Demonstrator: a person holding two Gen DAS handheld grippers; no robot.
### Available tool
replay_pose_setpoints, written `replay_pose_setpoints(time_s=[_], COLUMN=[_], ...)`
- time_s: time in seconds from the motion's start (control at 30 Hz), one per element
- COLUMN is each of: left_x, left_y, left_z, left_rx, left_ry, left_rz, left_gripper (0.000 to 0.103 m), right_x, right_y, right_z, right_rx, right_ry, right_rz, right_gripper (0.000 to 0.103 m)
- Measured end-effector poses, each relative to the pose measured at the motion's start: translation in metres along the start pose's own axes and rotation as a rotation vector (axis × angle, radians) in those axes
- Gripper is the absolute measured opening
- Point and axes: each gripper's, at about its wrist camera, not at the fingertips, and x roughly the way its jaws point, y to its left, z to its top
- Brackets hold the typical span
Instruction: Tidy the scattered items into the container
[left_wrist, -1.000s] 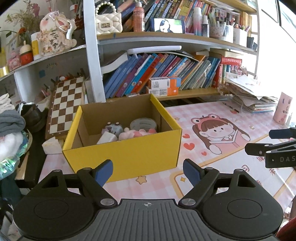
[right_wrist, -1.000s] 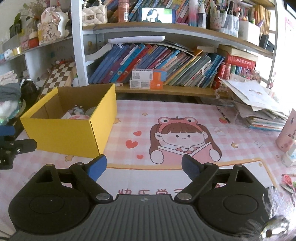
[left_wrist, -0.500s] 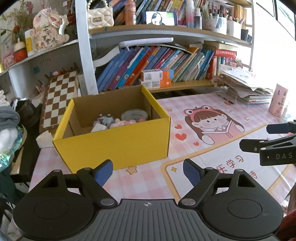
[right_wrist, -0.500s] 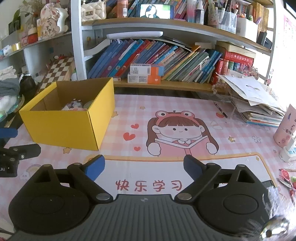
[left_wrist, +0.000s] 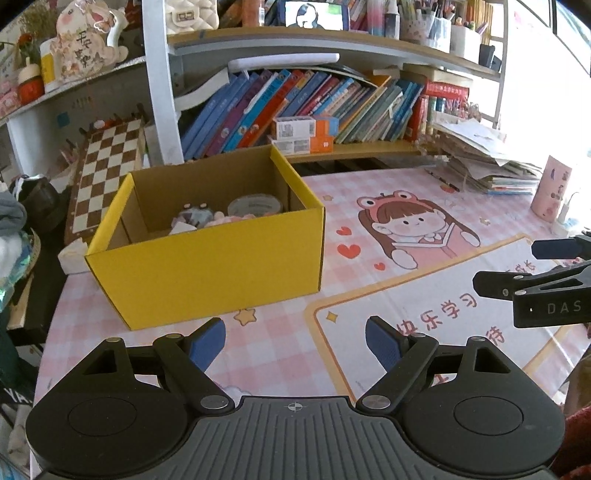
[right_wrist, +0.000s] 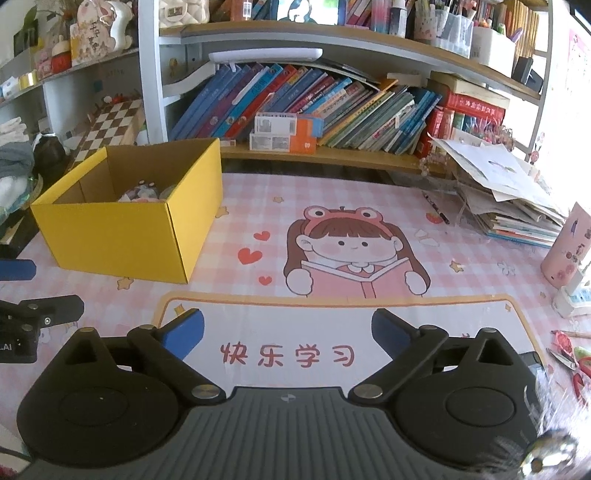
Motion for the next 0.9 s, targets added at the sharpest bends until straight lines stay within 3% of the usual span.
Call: replay_pose_setpoints(time_s=[0.27, 0.37, 0.9], left_x=[0.0048, 0.0048, 0.0059], left_y=[0.0004, 0.0001, 0.0024], left_z=[0.0007, 0.0008, 0.0025], left_rx=[-0.006, -0.001, 0.0], left_ry=[0.025, 0.026, 0.029], left_rz=[-0.003, -0.004, -0.02], left_gripper=[0.086, 0.095, 0.102], right_x=[0.0037, 0.0048, 0.0075], right_y=[0.0012, 0.0012, 0.0002], right_z=[-0.0009, -0.0009, 0.0007], right_rx=[-0.005, -0.002, -0.011], right_ry=[0.026, 0.032, 0.034], right_rz=[-0.003, -0.005, -0.004], right_gripper=[0.101, 0.101, 0.103])
